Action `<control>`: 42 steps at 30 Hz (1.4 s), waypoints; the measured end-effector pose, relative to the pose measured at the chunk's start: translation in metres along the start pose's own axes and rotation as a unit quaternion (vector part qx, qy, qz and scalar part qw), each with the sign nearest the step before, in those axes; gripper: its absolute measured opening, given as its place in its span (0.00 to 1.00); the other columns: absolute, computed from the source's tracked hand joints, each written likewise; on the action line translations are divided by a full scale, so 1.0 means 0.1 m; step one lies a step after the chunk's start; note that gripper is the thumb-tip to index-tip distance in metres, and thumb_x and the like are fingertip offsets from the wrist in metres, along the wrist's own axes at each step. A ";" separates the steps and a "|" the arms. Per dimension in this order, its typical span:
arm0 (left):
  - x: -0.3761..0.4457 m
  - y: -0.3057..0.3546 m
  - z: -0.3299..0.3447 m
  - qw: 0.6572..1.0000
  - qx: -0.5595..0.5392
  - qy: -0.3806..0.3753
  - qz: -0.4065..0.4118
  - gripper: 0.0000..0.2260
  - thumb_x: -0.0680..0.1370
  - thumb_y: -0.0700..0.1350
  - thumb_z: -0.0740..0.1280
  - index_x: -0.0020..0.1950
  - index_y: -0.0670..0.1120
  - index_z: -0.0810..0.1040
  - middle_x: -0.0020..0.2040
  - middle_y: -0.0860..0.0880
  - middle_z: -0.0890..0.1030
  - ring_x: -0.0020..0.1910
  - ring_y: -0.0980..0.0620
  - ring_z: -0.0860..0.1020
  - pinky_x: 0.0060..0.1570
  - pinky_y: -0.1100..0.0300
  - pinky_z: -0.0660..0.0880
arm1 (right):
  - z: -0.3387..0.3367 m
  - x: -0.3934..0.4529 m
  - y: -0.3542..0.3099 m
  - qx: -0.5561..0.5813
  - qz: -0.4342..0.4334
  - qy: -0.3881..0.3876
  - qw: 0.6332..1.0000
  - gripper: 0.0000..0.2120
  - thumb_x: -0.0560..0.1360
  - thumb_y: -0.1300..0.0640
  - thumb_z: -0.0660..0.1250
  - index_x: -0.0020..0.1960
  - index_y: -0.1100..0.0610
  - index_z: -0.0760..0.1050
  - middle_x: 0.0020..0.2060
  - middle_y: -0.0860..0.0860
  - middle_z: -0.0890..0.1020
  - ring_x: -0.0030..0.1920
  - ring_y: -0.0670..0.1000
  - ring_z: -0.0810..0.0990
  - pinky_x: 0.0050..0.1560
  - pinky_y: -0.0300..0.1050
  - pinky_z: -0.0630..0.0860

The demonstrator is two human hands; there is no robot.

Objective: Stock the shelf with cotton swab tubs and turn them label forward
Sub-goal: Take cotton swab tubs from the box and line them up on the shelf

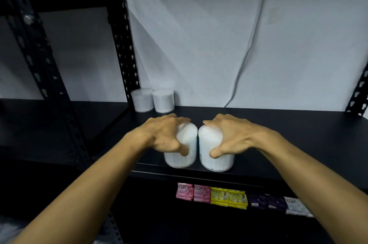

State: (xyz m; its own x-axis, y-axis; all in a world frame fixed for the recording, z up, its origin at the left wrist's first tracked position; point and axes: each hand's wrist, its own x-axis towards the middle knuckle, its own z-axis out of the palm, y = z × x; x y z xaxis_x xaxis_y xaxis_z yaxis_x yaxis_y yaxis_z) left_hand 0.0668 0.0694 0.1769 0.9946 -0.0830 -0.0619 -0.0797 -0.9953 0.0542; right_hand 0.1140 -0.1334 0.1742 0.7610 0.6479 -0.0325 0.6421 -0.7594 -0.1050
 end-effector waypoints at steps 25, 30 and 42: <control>-0.39 -0.07 0.64 0.939 0.013 0.342 0.046 0.29 0.70 0.55 0.74 0.69 0.48 0.71 0.69 0.48 0.71 0.67 0.48 0.71 0.58 0.54 0.74 | 0.55 -0.32 0.15 0.054 -0.044 0.248 0.966 0.39 0.68 0.38 0.68 0.74 0.45 0.57 0.74 0.42 0.54 0.74 0.43 0.51 0.68 0.46 0.65; -0.25 -0.06 0.87 0.918 0.026 0.388 0.080 0.22 0.71 0.44 0.74 0.64 0.43 0.76 0.62 0.47 0.78 0.62 0.47 0.76 0.55 0.56 0.77 | 0.80 -0.22 0.16 -0.015 -0.051 0.326 0.944 0.28 0.69 0.47 0.68 0.66 0.56 0.72 0.64 0.51 0.74 0.66 0.50 0.68 0.64 0.46 0.69; 0.57 -0.35 0.80 0.932 -0.009 0.357 0.059 0.19 0.74 0.42 0.71 0.64 0.42 0.74 0.62 0.46 0.77 0.64 0.45 0.73 0.49 0.50 0.80 | 0.78 0.60 0.33 0.019 -0.013 0.324 0.946 0.28 0.70 0.57 0.72 0.68 0.61 0.71 0.65 0.57 0.72 0.68 0.56 0.68 0.63 0.47 0.70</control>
State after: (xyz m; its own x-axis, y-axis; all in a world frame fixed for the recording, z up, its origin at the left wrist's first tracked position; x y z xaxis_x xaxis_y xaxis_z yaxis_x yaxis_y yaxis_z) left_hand 0.1213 0.0952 0.0917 0.7693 -0.1322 0.6251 -0.1977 -0.9796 0.0361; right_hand 0.1733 -0.1150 0.0915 0.6501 0.4838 0.5859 0.6666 -0.7332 -0.1343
